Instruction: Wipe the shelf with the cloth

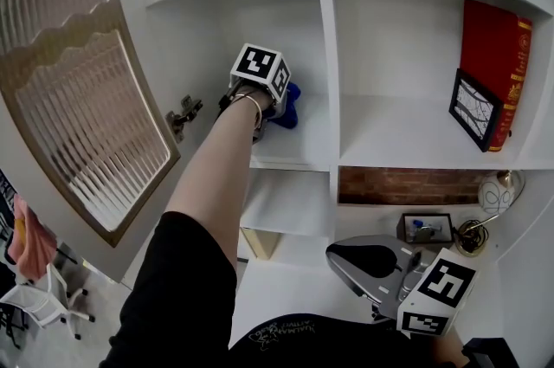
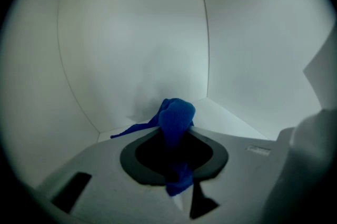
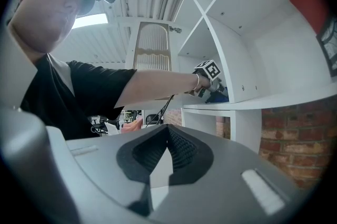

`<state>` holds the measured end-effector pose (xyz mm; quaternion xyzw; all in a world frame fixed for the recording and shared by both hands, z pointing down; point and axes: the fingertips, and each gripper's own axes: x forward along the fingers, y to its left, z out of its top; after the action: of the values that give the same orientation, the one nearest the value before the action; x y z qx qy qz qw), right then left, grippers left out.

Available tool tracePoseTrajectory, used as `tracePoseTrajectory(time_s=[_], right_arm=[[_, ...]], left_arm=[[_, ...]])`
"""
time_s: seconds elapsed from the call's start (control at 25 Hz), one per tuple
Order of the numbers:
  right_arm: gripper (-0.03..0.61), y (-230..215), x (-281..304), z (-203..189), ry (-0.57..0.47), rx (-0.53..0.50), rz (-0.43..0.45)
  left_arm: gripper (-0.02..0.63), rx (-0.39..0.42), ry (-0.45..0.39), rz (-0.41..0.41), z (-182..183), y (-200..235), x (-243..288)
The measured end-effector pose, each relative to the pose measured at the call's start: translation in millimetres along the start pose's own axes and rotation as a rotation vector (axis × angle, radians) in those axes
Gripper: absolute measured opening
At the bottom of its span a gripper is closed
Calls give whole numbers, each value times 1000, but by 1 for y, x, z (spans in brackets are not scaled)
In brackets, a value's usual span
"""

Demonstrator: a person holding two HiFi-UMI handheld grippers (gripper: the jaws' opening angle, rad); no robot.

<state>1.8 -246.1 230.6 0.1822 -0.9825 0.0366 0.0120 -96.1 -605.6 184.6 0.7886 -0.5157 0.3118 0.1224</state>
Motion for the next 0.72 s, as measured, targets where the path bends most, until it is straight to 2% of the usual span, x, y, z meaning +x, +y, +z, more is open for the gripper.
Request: tracePoseTrajectory(time_s=[0.16, 0.28, 0.52, 0.72], right_arm=[[9, 1, 1, -2, -6, 11, 0], [9, 1, 1, -6, -6, 14, -11], [9, 5, 5, -13, 9, 6, -27], [9, 14, 9, -18, 31, 8, -14]], left_arm=[[57, 51, 27, -50, 6, -26, 5], [57, 74, 15, -101, 11, -47, 10], [60, -51, -41, -327, 20, -81, 8], [64, -18, -57, -401, 18, -98, -1]])
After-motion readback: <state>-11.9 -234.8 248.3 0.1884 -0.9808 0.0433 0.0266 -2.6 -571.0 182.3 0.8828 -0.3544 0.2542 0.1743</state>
